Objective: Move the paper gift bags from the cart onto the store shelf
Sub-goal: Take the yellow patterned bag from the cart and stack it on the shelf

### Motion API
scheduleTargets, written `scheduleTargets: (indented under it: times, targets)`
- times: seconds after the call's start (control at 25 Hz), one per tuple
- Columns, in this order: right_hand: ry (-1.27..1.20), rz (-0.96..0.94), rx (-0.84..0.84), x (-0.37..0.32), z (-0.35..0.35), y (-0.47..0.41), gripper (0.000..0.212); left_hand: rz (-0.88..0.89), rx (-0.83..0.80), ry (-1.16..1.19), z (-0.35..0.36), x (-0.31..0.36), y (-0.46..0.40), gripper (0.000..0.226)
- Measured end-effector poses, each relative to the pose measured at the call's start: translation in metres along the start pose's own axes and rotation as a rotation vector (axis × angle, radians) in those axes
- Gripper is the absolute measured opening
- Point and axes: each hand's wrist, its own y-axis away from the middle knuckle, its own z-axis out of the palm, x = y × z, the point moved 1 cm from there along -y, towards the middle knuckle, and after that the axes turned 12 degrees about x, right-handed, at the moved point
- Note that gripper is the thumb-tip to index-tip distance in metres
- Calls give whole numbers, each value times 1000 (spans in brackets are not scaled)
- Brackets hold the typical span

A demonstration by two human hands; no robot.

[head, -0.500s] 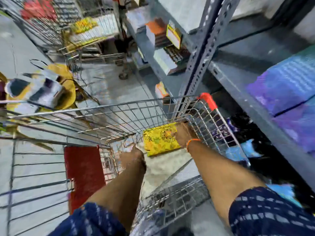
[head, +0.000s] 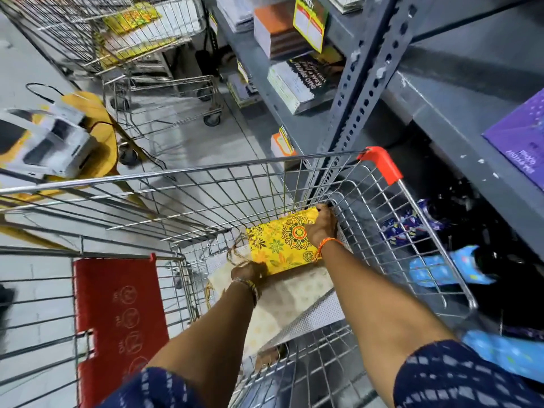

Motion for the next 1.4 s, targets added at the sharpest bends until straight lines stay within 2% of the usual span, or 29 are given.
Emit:
scheduleTargets:
  times: [0.08, 0.2, 0.36, 0.44, 0.48, 0.56, 0.68, 0.76, 0.84, 0.92, 1.04, 1.08, 1.16, 1.28, 1.4]
  targets:
    - [-109, 41, -67, 0, -16, 11, 64, 25, -2, -17, -13, 1, 15, 22]
    - [-229, 16, -200, -3, -60, 35, 67, 102, -99, -36, -44, 14, 56, 11]
    - [20, -118, -450, -26, -134, 77, 63, 282, -141, -228, -101, 58, 124, 21]
    - [83, -231, -494, -42, -164, 95, 57, 398, -184, -296, -122, 87, 158, 18]
    - [80, -283, -486, -53, -182, 104, 46, 466, -226, -307, -132, 104, 178, 14]
    - [38, -374, -438, -73, -219, 123, 24, 606, -303, -294, -146, 138, 226, 16]
    - [-199, -479, -363, -103, -270, 144, 34, 665, -365, -152, -154, 190, 295, 25]
    - [-426, -504, -297, -126, -302, 160, 20, 744, -417, -67, -153, 219, 339, 24]
    - [-586, -505, -169, -145, -332, 172, 12, 829, -531, 2, -151, 240, 383, 37]
    - [-697, -524, -35, -160, -362, 182, 15, 875, -646, 44, -147, 256, 417, 40]
    - [-801, -551, 122, -175, -402, 193, 22, 927, -757, 67, -138, 269, 453, 12]
    - [-830, -548, 166, -179, -412, 196, 24, 942, -793, 79, -136, 271, 460, 9]
    - [-882, -546, 252, -187, -434, 206, 29, 969, -876, 61, -131, 271, 470, 27]
    - [-926, -587, 427, -194, -464, 220, 30, 1056, -955, 52, -123, 265, 485, 17]
    - [-963, -630, 549, -202, -489, 234, 28, 1179, -920, 112, -114, 264, 513, 22]
